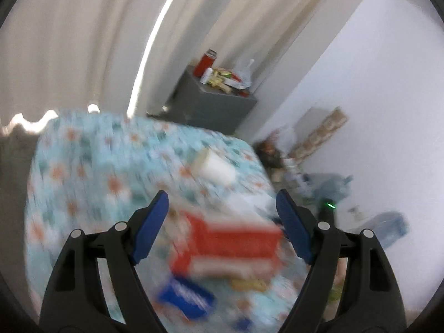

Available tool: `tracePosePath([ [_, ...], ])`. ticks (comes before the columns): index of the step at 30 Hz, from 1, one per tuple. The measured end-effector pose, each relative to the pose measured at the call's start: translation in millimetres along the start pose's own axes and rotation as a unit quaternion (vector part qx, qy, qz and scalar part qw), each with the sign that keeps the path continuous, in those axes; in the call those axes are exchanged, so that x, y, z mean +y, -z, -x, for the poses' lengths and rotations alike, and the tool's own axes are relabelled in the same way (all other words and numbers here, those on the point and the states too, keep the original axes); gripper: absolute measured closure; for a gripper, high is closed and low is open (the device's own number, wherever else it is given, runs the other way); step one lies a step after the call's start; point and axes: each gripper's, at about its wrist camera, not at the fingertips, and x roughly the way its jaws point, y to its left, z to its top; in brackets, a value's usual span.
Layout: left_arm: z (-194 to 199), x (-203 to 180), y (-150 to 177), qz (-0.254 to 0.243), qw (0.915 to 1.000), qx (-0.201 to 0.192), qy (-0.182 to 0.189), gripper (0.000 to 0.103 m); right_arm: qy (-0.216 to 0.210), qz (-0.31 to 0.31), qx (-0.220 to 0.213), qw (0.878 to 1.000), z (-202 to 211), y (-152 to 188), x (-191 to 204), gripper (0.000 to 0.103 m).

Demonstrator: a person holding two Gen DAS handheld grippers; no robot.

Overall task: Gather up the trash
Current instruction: 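Move both tools back over the bed toward the paper cup and tissue, then grasp the white paper cup with the left gripper while the right gripper grasps the tissue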

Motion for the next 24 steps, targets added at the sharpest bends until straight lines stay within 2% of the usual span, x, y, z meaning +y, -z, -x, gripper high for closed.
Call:
tracePosePath([
  [1, -21.3, 1.1, -17.1, -0.013, 0.9998, 0.012, -0.013, 0.028, -0.004, 0.003, 0.005, 1.000, -2.7, -0.4, -0.7, 0.046],
  [4, -84.0, 7.3, -48.1, -0.020, 0.9976, 0.063, -0.021, 0.028, -0.018, 0.007, 0.011, 1.000, -2.7, -2.8, -4.3, 0.050],
  [6, -116.0, 9.3, -60.1, -0.028, 0.9952, 0.088, -0.033, 0.028, -0.034, 0.003, 0.019, 0.999, -4.3, -7.4, -9.1, 0.053],
  [8, -150.7, 7.1, -67.6, -0.059, 0.9909, 0.104, -0.062, 0.041, -0.049, -0.004, 0.028, 0.998, -3.7, -9.9, -15.7, 0.056],
  [9, -164.2, 5.1, -69.4, -0.074, 0.9889, 0.110, -0.067, 0.042, -0.058, -0.010, 0.033, 0.998, -3.6, -11.6, -19.4, 0.058],
  [13, -216.8, 12.4, -70.7, -0.051, 0.9832, 0.172, -0.035, 0.043, -0.083, -0.022, 0.045, 0.995, -2.1, -14.8, -27.5, 0.060],
  [16, -249.7, 22.1, -66.4, -0.026, 0.9762, 0.214, -0.025, 0.044, -0.104, -0.031, 0.054, 0.993, -2.6, -17.5, -33.3, 0.064],
  [21, -268.0, 31.6, -61.8, 0.001, 0.9729, 0.231, 0.010, 0.054, -0.133, -0.043, 0.067, 0.988, -7.3, -23.1, -36.0, 0.070],
  [24, -266.6, 31.3, -62.4, 0.006, 0.9722, 0.232, 0.028, 0.068, -0.143, -0.049, 0.072, 0.986, -11.1, -27.4, -37.6, 0.075],
])
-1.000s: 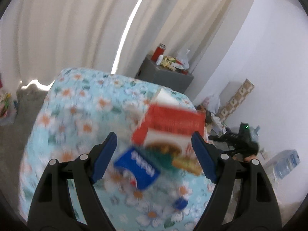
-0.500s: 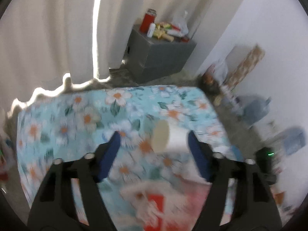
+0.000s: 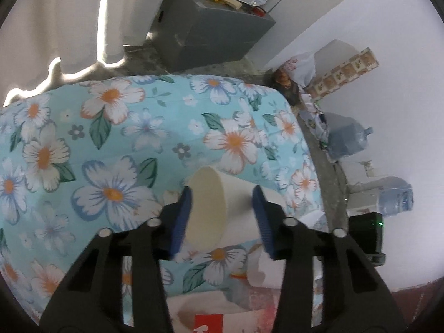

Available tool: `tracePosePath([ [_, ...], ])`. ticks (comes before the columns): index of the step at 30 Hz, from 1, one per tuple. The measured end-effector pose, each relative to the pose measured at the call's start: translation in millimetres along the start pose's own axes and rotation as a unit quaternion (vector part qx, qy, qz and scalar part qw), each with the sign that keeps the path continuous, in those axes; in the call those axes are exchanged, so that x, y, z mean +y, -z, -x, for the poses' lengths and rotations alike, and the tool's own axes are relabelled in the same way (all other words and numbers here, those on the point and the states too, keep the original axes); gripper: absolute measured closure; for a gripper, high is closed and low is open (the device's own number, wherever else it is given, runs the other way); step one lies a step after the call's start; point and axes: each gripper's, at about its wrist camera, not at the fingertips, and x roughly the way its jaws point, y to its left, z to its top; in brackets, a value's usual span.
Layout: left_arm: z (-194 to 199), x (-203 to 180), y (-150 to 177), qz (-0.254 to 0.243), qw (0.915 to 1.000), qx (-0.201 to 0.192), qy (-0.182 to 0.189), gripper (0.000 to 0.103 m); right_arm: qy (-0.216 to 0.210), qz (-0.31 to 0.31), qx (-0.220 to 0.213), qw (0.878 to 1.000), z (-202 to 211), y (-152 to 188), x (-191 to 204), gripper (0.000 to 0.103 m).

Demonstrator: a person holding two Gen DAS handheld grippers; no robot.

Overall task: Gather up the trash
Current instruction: 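Grasp the white paper cup with the left gripper while the right gripper grasps the tissue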

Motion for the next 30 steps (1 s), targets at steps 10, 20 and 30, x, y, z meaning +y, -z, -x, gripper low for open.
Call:
tracePosePath([
  [10, 2.4, -14.7, 5.0, -0.028, 0.9995, 0.004, 0.014, 0.087, -0.013, -0.009, -0.017, 1.000, -5.9, 0.9, -6.1, 0.098],
  [20, 19.2, -31.4, 8.3, -0.044, 0.9983, -0.023, 0.029, 0.100, -0.035, 0.016, -0.061, 0.997, 13.2, -2.5, 13.8, 0.100],
  [30, 54.8, -52.2, 14.8, -0.065, 0.9945, -0.076, 0.032, 0.102, -0.053, 0.048, -0.091, 0.993, 33.6, -2.8, 34.0, 0.100],
])
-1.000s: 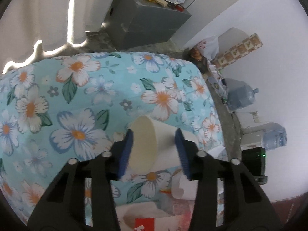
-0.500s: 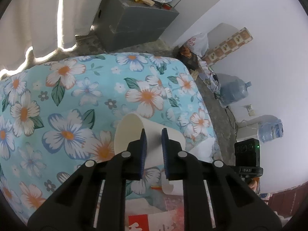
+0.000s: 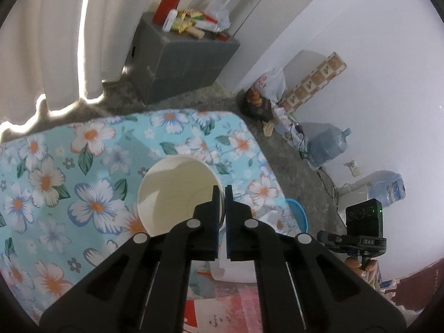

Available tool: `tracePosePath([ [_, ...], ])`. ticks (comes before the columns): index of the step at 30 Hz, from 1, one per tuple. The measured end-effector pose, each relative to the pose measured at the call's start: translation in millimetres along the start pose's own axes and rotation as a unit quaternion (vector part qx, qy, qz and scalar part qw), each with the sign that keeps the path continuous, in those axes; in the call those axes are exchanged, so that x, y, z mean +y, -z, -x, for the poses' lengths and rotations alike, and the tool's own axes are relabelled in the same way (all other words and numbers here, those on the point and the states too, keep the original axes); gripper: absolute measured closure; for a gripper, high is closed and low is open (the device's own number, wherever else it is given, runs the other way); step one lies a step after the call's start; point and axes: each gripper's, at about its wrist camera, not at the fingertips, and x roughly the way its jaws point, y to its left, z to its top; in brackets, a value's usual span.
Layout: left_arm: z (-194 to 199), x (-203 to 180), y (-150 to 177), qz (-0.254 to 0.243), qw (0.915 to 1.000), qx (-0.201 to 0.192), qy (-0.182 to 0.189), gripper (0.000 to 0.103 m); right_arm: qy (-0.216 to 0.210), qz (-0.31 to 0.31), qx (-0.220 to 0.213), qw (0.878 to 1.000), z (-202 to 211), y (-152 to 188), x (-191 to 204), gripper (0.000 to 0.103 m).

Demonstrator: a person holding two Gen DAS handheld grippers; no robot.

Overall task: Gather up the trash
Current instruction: 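Grasp the white paper cup with the left gripper while the right gripper grasps the tissue, then carry the cup and tissue over the blue wastebasket and open both grippers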

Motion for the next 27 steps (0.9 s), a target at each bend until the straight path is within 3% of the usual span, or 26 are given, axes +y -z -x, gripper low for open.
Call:
tracePosePath([
  [4, 17.2, -5.5, 0.4, -0.001, 0.9996, -0.028, 0.000, 0.102, 0.023, -0.037, 0.029, 0.999, -2.4, 0.4, -13.2, 0.089],
  [5, 22.3, -6.4, 0.4, -0.001, 0.9993, -0.038, 0.000, 0.102, 0.032, -0.044, 0.036, 0.998, -3.9, 2.8, -17.3, 0.070],
  [6, 27.6, -7.0, 0.4, 0.000, 0.9988, -0.049, 0.000, 0.102, 0.041, -0.047, 0.040, 0.997, -5.3, 6.1, -21.2, 0.059],
  [13, 63.8, -9.8, 6.3, 0.007, 0.9940, -0.109, 0.002, 0.102, 0.067, -0.095, 0.097, 0.988, -39.0, 22.0, -50.5, 0.059],
  [16, 77.9, -11.2, 12.5, 0.007, 0.9925, -0.122, 0.004, 0.102, 0.060, -0.111, 0.095, 0.988, -56.5, 19.9, -58.2, 0.060],
  [19, 88.0, -13.3, 19.3, 0.005, 0.9918, -0.128, 0.003, 0.102, 0.037, -0.120, 0.085, 0.988, -66.4, 15.0, -59.6, 0.083],
  [20, 91.9, -13.9, 22.0, 0.003, 0.9916, -0.129, 0.002, 0.102, 0.035, -0.116, 0.078, 0.990, -66.8, 12.6, -57.6, 0.095],
  [27, 116.9, -21.4, 37.6, -0.010, 0.9887, -0.150, 0.003, 0.102, 0.001, -0.059, 0.031, 0.998, -64.2, -6.9, -14.7, 0.101],
])
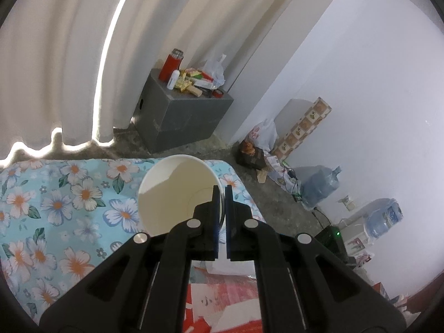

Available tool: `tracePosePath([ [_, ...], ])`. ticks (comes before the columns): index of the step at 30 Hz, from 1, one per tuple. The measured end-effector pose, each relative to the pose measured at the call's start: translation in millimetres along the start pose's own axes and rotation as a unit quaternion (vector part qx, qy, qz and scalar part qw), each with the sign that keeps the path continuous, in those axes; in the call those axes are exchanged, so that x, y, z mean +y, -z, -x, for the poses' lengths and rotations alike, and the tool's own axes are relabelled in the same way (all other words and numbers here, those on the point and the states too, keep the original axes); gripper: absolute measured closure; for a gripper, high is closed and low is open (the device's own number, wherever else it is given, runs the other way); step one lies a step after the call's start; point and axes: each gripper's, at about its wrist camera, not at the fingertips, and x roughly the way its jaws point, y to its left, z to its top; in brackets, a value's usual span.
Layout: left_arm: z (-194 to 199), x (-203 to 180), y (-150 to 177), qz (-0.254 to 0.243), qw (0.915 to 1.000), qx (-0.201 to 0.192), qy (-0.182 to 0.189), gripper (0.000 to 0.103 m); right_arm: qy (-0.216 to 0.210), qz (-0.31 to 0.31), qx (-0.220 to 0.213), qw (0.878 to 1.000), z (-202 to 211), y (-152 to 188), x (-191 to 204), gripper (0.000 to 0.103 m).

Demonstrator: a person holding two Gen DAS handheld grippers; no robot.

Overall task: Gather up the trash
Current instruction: 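Carry the cup and tissue over the blue wastebasket and open both grippers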

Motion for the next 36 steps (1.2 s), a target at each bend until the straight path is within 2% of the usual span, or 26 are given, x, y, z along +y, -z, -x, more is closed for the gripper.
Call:
tracePosePath([
  [6, 32.0, -20.6, 4.7, -0.011, 0.9996, -0.025, 0.011, 0.102, -0.062, 0.066, -0.039, 0.995, 14.5, -6.2, 55.5, 0.102],
  [11, 58.6, -53.4, 7.0, -0.037, 0.9986, -0.034, 0.019, 0.102, -0.095, 0.119, -0.093, 0.984, 55.1, -2.2, 92.6, 0.102],
  [16, 76.2, -96.7, 12.3, -0.060, 0.9962, -0.044, 0.045, 0.102, -0.087, 0.147, -0.129, 0.977, 105.7, 18.7, 91.4, 0.102],
  [21, 72.3, -151.3, 29.1, -0.095, 0.9926, -0.031, 0.070, 0.102, -0.064, 0.155, -0.162, 0.972, 162.2, 38.6, 78.1, 0.102],
  [27, 26.9, -227.6, 62.7, -0.146, 0.9860, 0.022, 0.078, 0.102, -0.052, 0.129, -0.216, 0.966, 240.8, 55.7, 42.6, 0.102],
  [31, -28.1, -275.8, 91.0, -0.173, 0.9776, 0.064, 0.101, 0.102, -0.033, 0.099, -0.248, 0.963, 284.4, 64.0, 9.1, 0.102],
  [36, -110.9, -333.0, 130.4, -0.209, 0.9639, 0.124, 0.110, 0.102, -0.008, 0.050, -0.287, 0.957, 326.6, 61.1, -46.4, 0.102],
])
